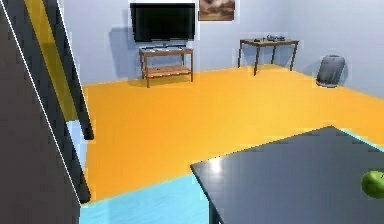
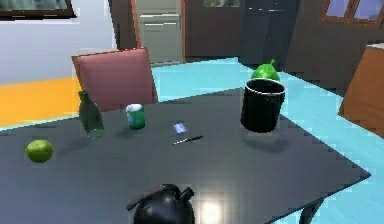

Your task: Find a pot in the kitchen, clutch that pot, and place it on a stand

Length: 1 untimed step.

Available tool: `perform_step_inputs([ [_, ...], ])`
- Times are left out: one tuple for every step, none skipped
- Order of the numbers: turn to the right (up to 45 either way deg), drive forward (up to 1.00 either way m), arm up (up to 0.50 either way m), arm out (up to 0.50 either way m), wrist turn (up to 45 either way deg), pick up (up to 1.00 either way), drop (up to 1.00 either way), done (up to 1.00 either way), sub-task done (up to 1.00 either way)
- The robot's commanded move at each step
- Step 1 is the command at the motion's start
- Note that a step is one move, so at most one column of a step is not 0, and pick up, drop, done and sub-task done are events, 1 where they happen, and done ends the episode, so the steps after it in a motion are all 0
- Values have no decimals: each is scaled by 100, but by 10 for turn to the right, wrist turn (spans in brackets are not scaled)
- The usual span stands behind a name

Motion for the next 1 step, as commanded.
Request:
perform_step_inputs([
  [0,0,0,0,0,100,0,0,0],
])
